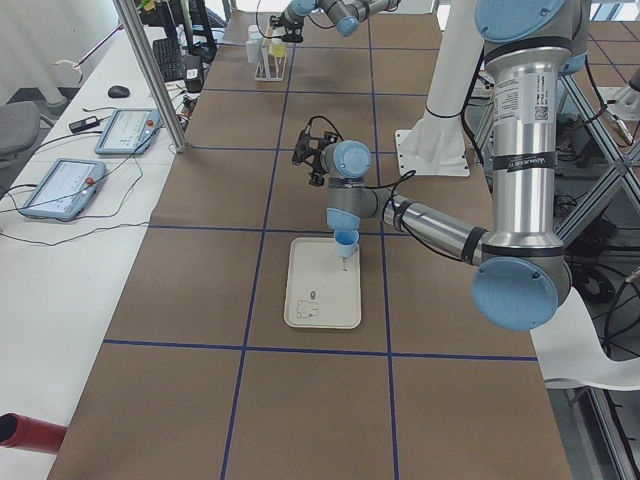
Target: Transfer IKEA cup to right arm and place on rack
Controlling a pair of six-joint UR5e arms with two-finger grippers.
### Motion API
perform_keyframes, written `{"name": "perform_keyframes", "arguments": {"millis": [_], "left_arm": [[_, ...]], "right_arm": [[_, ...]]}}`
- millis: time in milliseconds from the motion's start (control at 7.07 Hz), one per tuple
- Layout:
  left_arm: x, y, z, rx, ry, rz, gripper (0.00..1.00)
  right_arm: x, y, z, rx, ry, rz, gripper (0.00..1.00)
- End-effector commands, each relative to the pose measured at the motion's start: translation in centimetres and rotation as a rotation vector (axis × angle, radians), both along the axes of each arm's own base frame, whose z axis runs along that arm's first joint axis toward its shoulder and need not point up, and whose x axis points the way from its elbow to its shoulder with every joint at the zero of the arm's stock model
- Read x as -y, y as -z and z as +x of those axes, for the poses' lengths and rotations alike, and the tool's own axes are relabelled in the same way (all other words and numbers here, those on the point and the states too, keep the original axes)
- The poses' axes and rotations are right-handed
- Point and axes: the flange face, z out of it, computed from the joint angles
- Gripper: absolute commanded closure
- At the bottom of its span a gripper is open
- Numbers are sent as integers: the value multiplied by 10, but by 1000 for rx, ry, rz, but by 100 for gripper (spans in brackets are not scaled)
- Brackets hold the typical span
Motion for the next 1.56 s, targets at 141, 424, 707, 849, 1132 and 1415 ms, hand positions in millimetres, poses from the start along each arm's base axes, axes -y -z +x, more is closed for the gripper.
{"name": "perform_keyframes", "arguments": {"millis": [141,424,707,849,1132,1415], "left_arm": [[0,0,1,0,-1,0,0],[0,0,1,0,-1,0,0],[-1,0,2,1,-2,-1,0],[-1,0,2,1,-4,-1,0],[-1,0,2,1,-2,-1,0],[-8,-17,-3,34,-3,-3,0]], "right_arm": [[11,-17,-8,5,2,7,95],[15,-30,-11,-14,2,-15,78],[15,-32,-13,-15,-4,-18,10],[16,-33,-14,-15,-6,-19,2],[16,-32,-14,-13,-9,-17,2],[18,7,-17,96,-102,42,2]]}}
